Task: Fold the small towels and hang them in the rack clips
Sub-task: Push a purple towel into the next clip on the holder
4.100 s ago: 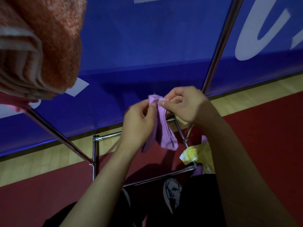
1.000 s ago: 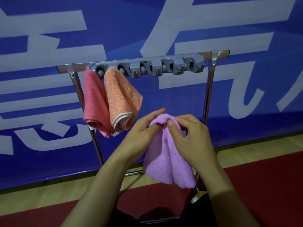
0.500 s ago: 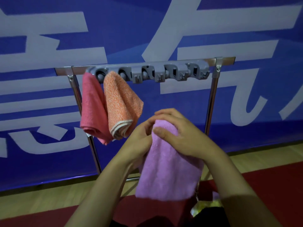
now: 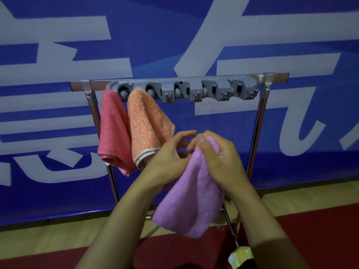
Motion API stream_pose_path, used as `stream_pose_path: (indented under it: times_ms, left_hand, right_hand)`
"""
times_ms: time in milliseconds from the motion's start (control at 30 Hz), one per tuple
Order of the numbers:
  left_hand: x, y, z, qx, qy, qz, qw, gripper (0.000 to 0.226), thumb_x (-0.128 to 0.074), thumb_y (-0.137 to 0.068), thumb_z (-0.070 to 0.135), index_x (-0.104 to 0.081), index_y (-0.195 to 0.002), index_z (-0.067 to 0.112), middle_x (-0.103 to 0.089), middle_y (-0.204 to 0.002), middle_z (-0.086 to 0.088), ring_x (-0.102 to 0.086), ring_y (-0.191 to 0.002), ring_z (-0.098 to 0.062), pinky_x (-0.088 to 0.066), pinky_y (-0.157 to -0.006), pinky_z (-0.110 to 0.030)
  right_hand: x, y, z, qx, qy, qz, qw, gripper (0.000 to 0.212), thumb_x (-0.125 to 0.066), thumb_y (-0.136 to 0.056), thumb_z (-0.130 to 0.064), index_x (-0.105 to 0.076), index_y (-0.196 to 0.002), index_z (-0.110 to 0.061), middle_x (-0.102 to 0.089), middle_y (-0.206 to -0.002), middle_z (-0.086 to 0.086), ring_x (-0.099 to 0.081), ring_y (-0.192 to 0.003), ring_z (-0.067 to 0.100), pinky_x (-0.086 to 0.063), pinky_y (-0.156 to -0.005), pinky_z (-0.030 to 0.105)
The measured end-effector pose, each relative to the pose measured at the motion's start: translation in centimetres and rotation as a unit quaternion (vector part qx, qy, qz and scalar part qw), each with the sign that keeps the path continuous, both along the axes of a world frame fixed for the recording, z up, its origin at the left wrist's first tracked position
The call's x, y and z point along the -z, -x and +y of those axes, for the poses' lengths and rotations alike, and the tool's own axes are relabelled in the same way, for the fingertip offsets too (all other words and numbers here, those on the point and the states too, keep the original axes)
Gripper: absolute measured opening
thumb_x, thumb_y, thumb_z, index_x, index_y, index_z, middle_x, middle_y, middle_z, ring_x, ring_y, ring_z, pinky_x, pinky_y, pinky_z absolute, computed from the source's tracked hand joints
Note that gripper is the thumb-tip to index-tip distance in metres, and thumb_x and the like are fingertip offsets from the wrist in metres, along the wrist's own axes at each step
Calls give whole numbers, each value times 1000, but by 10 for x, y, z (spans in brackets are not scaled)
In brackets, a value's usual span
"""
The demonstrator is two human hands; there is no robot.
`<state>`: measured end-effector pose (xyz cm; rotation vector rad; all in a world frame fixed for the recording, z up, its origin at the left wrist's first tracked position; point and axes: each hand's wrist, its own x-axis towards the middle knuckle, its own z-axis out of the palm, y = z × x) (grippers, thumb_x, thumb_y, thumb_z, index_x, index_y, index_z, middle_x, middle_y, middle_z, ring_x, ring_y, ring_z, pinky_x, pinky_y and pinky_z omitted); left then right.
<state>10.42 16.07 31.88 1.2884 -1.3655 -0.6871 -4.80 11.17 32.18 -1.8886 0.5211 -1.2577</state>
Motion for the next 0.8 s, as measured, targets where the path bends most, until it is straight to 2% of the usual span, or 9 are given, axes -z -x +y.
stream_pose_path:
  times_ms: [67,167,267,333,433,567,633,700,800]
  left_hand:
    - [2,4,5,0,0,30,1000,50,-84,-85,31,-64,-131,29,-73,-113,4,-72,-95,-7,-58,-79,-25]
    - [4,24,4,-20,7,68,997,39,-77,-93,22,-66,-131,25,-73,-98,4,-70,-88,-7,-54,-77,-24]
    - [0,37,0,-37,9,73,997,39,-74,-96,28,-63,-133,30,-73,-111,7,-71,-95,-4,-55,-81,-21]
    - [-7,36,2,-56,27,17,998,31,-66,-100,33,-65,-131,29,-70,-118,11,-69,-102,1,-54,-87,-19]
    - [-19,32,12,-35,26,-13,999,36,-52,-105,49,-71,-122,24,-75,-115,10,-68,-112,-5,-53,-98,-31]
    - [-28,22,11,-76,17,-71,994,55,-67,-85,71,-70,-115,25,-75,-110,12,-70,-104,-4,-56,-94,-33]
    - [-37,15,10,-115,11,-80,990,62,-67,-80,77,-68,-109,23,-75,-104,10,-70,-92,-4,-58,-82,-28]
    - [-50,7,12,-114,-2,-110,987,49,-65,-89,66,-68,-106,20,-73,-97,5,-65,-71,0,-52,-62,-18]
    - [-64,-2,11,-49,5,-125,991,30,-62,-100,43,-68,-106,14,-75,-100,-5,-66,-82,-8,-54,-76,-30]
  right_hand:
    - [1,-4,-1,36,-57,-28,997,38,-44,-109,-29,-59,-76,-18,-60,-71,0,-61,-71,9,-53,-74,36]
    - [7,-18,4,107,-157,-97,977,46,-37,-109,-42,-54,-67,-32,-57,-62,-12,-60,-67,6,-54,-72,36]
    - [3,-22,4,191,-142,-125,963,39,-34,-110,-40,-53,-78,-29,-59,-71,-9,-61,-72,6,-51,-71,28]
    - [-1,-18,-1,190,-95,-91,973,40,-33,-110,-39,-52,-78,-24,-56,-70,-5,-55,-63,-1,-43,-60,15]
    - [-14,-16,-9,189,-23,10,982,43,-33,-110,-38,-51,-75,-20,-56,-68,-4,-53,-62,-1,-39,-55,12]
    - [-37,-23,-16,127,-9,78,989,54,-29,-110,-39,-52,-69,-14,-64,-60,3,-58,-58,8,-44,-58,24]
    - [-50,-27,-22,111,-7,110,988,50,-30,-110,-40,-51,-71,-16,-63,-65,-3,-55,-64,11,-41,-65,31]
    - [-63,-32,-26,92,-30,106,990,51,-32,-109,-43,-54,-71,-18,-59,-63,-7,-52,-62,7,-39,-65,31]
    - [-78,-38,-31,86,-41,95,991,54,-33,-109,-43,-59,-67,-20,-60,-60,-6,-52,-56,2,-41,-62,30]
